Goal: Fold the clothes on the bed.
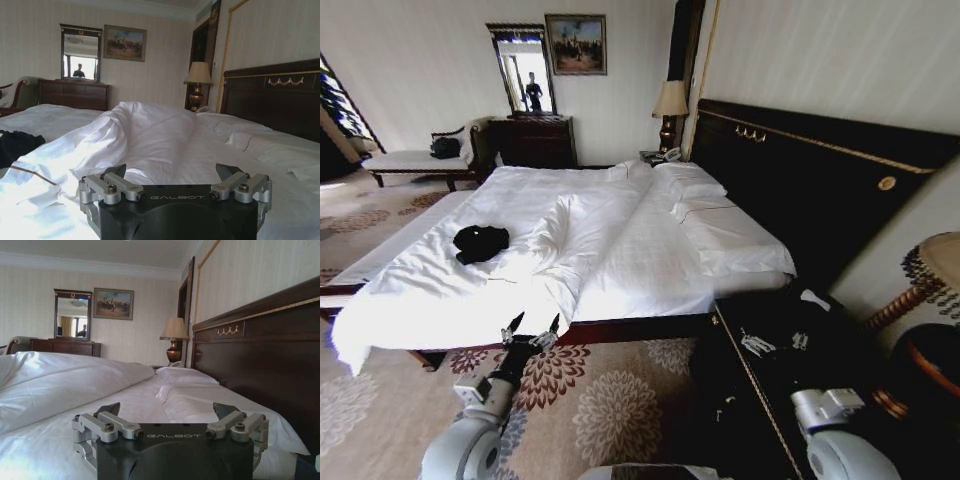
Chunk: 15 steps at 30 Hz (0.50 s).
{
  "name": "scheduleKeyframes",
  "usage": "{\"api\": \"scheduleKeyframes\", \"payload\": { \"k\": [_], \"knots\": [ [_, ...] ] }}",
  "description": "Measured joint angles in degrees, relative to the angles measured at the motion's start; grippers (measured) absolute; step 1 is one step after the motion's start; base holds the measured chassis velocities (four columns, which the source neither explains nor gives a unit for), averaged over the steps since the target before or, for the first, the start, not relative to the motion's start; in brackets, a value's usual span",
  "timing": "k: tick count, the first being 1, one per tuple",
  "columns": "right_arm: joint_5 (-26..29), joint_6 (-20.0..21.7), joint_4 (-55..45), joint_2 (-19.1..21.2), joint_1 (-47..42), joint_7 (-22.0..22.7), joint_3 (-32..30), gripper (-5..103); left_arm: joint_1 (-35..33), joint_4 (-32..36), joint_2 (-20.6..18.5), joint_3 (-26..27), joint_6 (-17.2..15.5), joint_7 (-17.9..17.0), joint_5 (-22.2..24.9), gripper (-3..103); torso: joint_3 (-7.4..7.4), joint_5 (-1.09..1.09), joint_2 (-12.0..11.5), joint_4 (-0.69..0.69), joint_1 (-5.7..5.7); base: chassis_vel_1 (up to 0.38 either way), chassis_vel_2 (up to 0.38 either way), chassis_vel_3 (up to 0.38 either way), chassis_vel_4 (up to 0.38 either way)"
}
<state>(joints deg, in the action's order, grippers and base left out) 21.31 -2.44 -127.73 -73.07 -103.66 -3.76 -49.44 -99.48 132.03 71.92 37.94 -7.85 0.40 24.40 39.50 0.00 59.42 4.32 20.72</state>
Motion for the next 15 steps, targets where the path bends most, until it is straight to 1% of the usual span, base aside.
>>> {"api": "scheduleKeyframes", "payload": {
  "k": [4,9,15],
  "knots": [
    [0.4,-0.3,-0.1,0.1,0.3,0.6,0.0,100,-0.3,0.0,0.1,0.4,0.1,0.0,0.0,100,-0.01,0.0,0.0,0.03,-0.01,-0.118,0.102,0.089,-0.128],
    [0.4,-0.3,-0.1,0.1,0.2,0.7,0.0,100,-0.4,0.0,0.0,0.9,0.2,0.0,0.1,100,-0.01,0.0,0.0,0.02,-0.01,-0.143,0.14,0.115,-0.141],
    [-0.2,-0.3,-0.1,-0.3,0.2,0.6,0.6,100,-0.5,1.3,0.0,0.2,0.2,0.0,0.0,100,0.01,0.0,0.0,0.0,0.01,-0.158,0.186,0.184,-0.17]
  ]
}}
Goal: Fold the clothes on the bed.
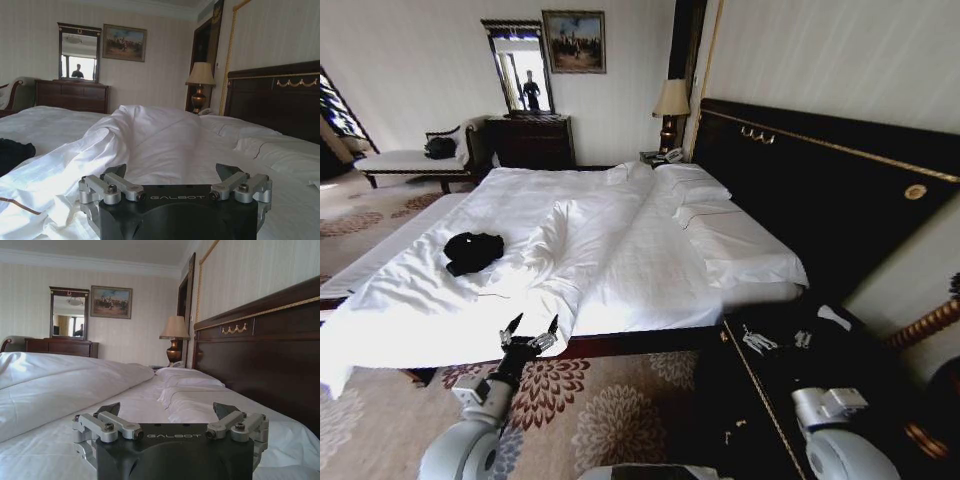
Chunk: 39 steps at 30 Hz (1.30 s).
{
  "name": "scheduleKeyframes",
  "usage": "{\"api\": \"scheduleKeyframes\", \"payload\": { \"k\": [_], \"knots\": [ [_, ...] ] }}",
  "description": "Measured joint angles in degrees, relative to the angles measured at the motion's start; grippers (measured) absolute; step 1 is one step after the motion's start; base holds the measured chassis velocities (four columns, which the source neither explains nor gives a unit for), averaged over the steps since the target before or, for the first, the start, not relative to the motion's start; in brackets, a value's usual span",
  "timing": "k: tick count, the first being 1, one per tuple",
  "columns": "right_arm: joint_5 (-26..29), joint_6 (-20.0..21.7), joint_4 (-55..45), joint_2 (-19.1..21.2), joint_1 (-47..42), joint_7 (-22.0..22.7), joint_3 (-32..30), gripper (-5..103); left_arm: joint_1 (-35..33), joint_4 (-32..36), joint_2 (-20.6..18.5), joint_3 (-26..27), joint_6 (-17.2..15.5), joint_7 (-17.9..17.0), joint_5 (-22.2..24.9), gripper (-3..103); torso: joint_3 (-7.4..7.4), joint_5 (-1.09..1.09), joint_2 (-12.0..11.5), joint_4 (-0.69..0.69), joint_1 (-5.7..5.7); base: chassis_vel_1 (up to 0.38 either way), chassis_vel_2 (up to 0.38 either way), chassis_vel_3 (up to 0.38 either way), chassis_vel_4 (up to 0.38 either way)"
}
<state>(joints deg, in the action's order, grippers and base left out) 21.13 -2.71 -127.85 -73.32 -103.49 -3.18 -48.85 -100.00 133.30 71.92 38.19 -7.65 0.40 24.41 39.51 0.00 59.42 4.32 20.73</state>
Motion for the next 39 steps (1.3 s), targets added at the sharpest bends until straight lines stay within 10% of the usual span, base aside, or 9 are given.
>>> {"api": "scheduleKeyframes", "payload": {
  "k": [39],
  "knots": [
    [-0.8,-0.8,-0.1,-0.4,-0.1,0.1,0.4,100,-0.6,0.3,-0.1,1.3,0.1,0.0,0.1,100,-0.02,0.0,0.0,0.02,-0.03,-0.151,0.152,0.158,-0.15]
  ]
}}
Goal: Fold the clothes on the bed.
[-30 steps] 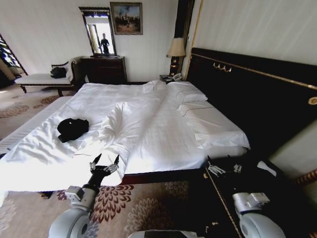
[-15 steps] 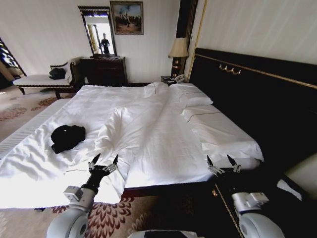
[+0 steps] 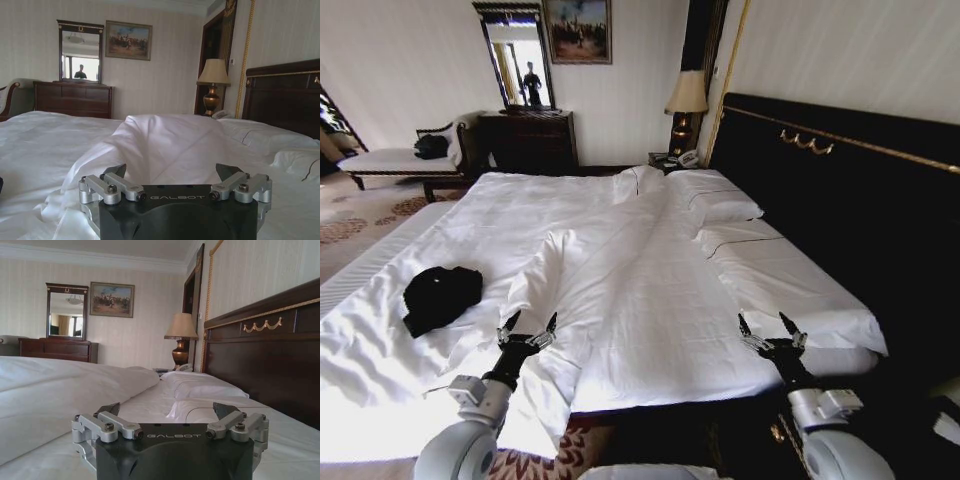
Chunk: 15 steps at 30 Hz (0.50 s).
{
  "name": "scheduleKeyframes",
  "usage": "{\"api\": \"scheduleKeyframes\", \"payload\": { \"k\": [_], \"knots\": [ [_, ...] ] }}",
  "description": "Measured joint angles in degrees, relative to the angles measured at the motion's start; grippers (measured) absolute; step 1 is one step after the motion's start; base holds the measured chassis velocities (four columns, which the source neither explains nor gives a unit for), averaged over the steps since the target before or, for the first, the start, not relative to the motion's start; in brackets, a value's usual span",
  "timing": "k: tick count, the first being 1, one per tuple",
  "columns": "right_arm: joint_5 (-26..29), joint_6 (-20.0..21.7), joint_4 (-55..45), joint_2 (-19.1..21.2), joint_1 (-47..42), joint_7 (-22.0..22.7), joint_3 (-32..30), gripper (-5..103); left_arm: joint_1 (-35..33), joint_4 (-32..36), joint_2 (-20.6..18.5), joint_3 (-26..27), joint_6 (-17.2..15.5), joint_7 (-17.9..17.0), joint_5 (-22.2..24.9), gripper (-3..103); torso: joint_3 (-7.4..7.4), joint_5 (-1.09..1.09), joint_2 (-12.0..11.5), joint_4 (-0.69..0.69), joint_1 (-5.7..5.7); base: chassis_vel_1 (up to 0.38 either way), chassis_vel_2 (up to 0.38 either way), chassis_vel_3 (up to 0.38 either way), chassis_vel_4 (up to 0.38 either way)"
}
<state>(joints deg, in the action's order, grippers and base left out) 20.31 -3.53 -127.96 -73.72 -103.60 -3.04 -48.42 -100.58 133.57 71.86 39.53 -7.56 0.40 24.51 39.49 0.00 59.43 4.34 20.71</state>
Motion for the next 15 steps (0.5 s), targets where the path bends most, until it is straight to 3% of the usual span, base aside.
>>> {"api": "scheduleKeyframes", "payload": {
  "k": [9,15],
  "knots": [
    [0.1,-0.2,0.0,-0.1,-0.1,0.6,0.0,100,0.1,0.0,-0.1,0.2,0.0,0.0,0.2,100,0.01,0.0,0.0,-0.01,0.0,0.016,0.017,-0.021,-0.014],
    [0.1,-0.3,0.1,0.0,-0.3,0.6,-0.2,100,0.4,0.7,-0.4,1.0,0.0,0.0,0.6,100,0.01,0.01,0.0,0.0,0.01,0.093,0.113,-0.084,-0.141]
  ]
}}
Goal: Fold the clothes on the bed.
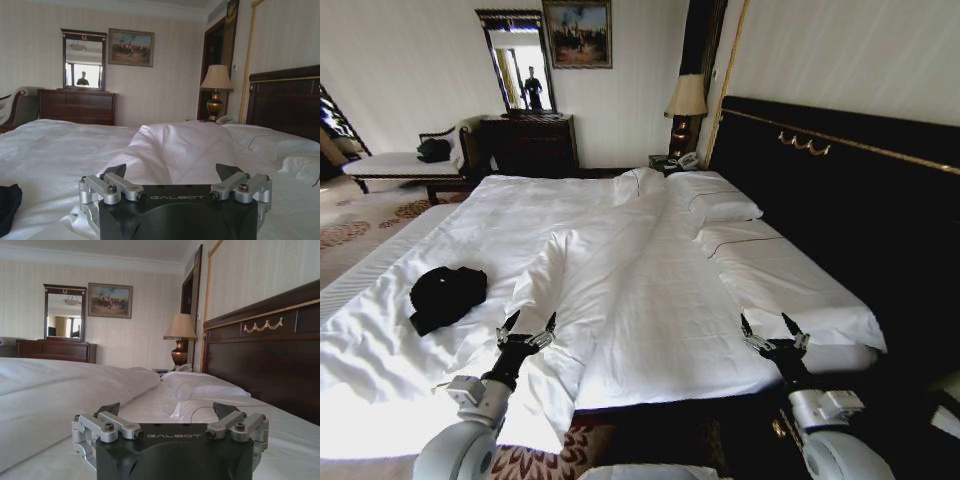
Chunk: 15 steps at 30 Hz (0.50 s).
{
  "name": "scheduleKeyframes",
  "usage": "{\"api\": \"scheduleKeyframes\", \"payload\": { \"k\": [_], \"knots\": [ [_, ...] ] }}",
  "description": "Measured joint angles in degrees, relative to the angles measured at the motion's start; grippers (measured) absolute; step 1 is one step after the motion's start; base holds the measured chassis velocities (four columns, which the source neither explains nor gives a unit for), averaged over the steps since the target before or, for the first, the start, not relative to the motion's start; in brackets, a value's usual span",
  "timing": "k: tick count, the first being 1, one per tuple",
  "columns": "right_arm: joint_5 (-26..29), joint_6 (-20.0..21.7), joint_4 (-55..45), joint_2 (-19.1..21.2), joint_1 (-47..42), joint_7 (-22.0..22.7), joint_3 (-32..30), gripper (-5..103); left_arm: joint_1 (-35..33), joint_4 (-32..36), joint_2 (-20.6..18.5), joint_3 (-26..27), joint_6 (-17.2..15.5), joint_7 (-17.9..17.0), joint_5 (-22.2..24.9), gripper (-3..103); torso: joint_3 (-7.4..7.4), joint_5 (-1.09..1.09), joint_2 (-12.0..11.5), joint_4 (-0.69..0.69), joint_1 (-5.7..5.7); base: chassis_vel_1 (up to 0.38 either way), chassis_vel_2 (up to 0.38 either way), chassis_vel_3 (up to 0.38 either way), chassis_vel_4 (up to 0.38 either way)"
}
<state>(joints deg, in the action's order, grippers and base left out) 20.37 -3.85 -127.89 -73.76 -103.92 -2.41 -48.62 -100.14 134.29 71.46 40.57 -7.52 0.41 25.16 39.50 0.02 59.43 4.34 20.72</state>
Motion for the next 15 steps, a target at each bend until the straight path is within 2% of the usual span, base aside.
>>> {"api": "scheduleKeyframes", "payload": {
  "k": [6,15],
  "knots": [
    [0.0,-0.1,0.0,0.0,-0.1,0.0,-0.1,100,0.3,0.1,-0.3,0.4,0.0,0.0,0.4,100,0.0,-0.03,0.0,-0.01,0.0,0.193,0.214,-0.204,-0.201],
    [-0.1,-0.1,-0.1,-0.1,-0.3,0.0,0.0,100,0.2,0.0,-0.2,0.1,0.1,0.0,0.5,100,0.0,-0.03,0.0,0.0,0.0,0.301,0.289,-0.308,-0.272]
  ]
}}
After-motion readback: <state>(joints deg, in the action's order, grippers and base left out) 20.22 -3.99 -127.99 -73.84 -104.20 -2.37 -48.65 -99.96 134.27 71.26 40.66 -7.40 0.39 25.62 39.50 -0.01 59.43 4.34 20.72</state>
